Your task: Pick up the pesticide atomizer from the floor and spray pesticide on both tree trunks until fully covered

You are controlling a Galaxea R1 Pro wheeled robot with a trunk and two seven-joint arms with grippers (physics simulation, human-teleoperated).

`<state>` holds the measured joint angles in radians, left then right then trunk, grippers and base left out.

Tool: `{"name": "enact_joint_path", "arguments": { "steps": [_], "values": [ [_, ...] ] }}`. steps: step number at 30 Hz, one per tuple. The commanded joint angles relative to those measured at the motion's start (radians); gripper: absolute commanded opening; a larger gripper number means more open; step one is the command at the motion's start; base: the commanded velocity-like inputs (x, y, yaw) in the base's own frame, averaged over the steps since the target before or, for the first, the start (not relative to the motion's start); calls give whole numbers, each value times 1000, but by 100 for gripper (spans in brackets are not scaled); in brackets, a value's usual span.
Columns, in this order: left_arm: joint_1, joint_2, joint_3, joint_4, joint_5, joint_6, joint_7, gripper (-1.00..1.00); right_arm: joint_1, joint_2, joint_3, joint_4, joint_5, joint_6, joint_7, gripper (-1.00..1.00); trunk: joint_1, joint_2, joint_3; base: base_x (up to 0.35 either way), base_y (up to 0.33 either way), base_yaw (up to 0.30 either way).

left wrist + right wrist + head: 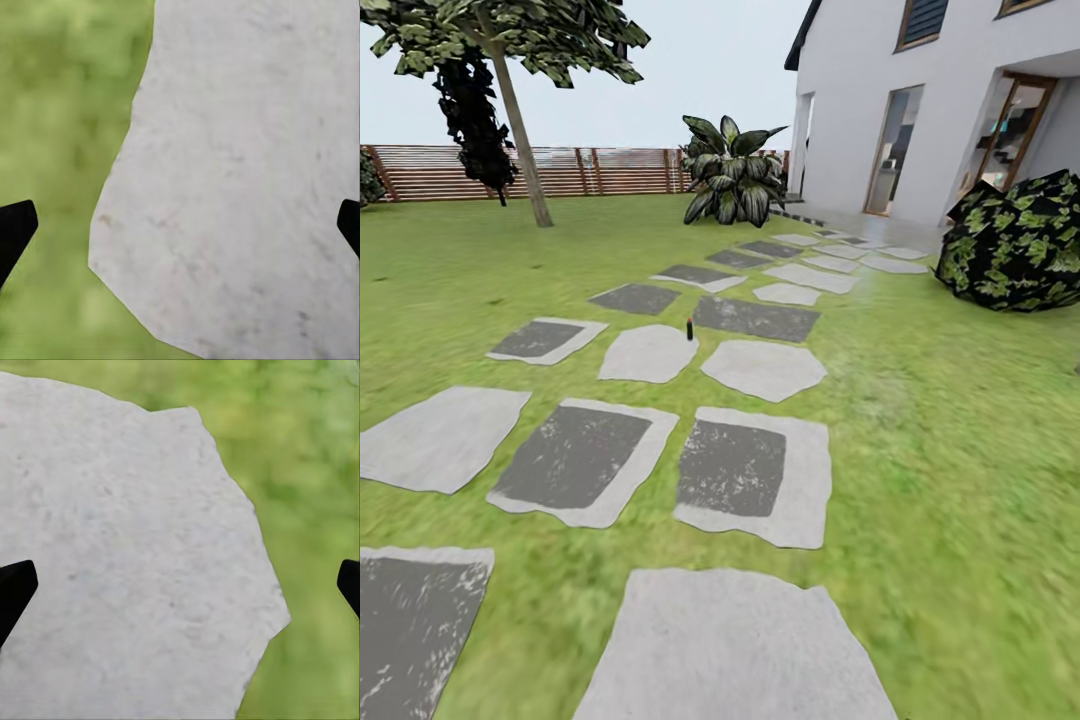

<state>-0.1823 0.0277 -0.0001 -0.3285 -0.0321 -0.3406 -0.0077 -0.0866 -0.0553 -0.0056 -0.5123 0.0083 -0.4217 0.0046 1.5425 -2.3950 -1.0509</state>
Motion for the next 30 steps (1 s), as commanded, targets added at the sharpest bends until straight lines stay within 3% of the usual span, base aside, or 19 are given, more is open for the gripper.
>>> {"name": "enact_joint_path", "arguments": {
  "steps": [1,30],
  "values": [
    [0,0,0,0,0,0,0,100,0,0,0,0,0,0,0,100,0,0,0,338,0,0],
    [0,1,6,2,4,0,0,100,-1,0,7,3,3,1,2,100,0,0,0,338,0,0]
  ]
}}
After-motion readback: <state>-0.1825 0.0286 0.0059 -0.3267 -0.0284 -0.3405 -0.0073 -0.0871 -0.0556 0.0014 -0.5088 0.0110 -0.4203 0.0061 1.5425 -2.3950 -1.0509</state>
